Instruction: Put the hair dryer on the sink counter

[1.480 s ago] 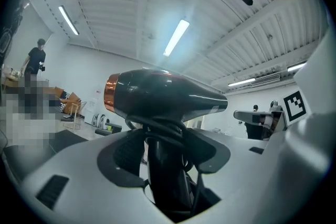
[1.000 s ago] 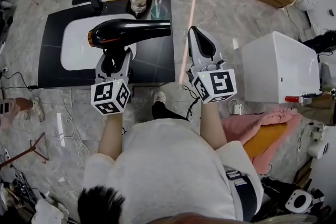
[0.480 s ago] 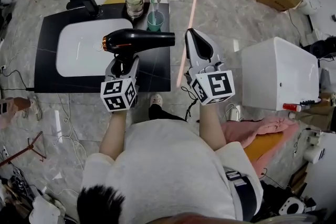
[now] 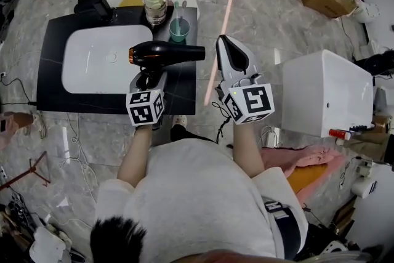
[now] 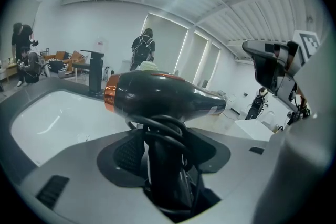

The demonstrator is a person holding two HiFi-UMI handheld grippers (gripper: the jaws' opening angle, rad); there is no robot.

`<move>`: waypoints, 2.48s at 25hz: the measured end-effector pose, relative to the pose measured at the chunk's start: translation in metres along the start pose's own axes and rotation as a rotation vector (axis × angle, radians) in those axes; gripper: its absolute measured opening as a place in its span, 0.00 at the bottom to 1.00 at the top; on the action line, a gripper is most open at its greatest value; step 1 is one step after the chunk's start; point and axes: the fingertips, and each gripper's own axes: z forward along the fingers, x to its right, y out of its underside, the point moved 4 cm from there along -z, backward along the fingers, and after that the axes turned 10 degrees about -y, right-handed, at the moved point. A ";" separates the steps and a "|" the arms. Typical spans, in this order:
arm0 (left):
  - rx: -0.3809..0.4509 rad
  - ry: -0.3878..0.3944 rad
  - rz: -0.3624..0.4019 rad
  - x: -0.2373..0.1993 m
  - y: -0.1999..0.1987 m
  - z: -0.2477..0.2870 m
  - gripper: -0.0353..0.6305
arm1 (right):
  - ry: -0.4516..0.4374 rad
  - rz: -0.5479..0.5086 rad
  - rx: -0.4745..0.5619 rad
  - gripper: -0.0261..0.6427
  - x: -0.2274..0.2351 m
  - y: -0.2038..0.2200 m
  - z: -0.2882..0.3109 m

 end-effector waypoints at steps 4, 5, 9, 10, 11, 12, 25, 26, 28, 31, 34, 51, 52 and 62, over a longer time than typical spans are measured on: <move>-0.034 -0.018 -0.009 0.001 0.007 0.014 0.43 | -0.016 0.010 -0.009 0.06 0.006 0.007 0.004; -0.042 -0.022 -0.011 0.001 0.009 0.018 0.43 | -0.019 0.011 -0.009 0.06 0.007 0.008 0.005; -0.076 -0.038 -0.006 0.002 0.015 0.029 0.43 | -0.026 0.019 -0.011 0.06 0.013 0.012 0.006; -0.083 -0.042 -0.003 0.002 0.017 0.032 0.43 | -0.028 0.021 -0.012 0.06 0.014 0.013 0.006; -0.090 -0.047 -0.001 0.002 0.018 0.035 0.43 | -0.029 0.022 -0.013 0.06 0.015 0.014 0.006; -0.097 -0.051 0.001 0.002 0.019 0.038 0.43 | -0.030 0.024 -0.014 0.06 0.017 0.015 0.007; -0.172 -0.085 0.005 0.002 0.031 0.062 0.43 | -0.038 0.038 -0.028 0.06 0.031 0.023 0.009; -0.176 -0.087 0.005 0.002 0.032 0.063 0.43 | -0.039 0.039 -0.029 0.06 0.032 0.023 0.009; -0.186 -0.091 0.002 0.001 0.034 0.065 0.43 | -0.041 0.040 -0.033 0.06 0.033 0.024 0.010; -0.194 -0.097 0.008 0.001 0.036 0.067 0.43 | -0.045 0.041 -0.037 0.06 0.033 0.026 0.011; -0.190 -0.103 0.030 0.003 0.038 0.068 0.43 | -0.049 0.042 -0.041 0.06 0.033 0.027 0.012; -0.195 -0.022 0.020 0.002 0.028 0.058 0.47 | -0.099 0.041 -0.032 0.06 0.010 0.025 0.021; -0.191 -0.015 0.010 0.001 0.026 0.054 0.47 | -0.103 0.041 -0.031 0.06 0.007 0.024 0.021; 0.002 -0.048 0.037 -0.029 -0.009 -0.010 0.08 | -0.135 0.027 -0.030 0.06 -0.046 0.017 0.022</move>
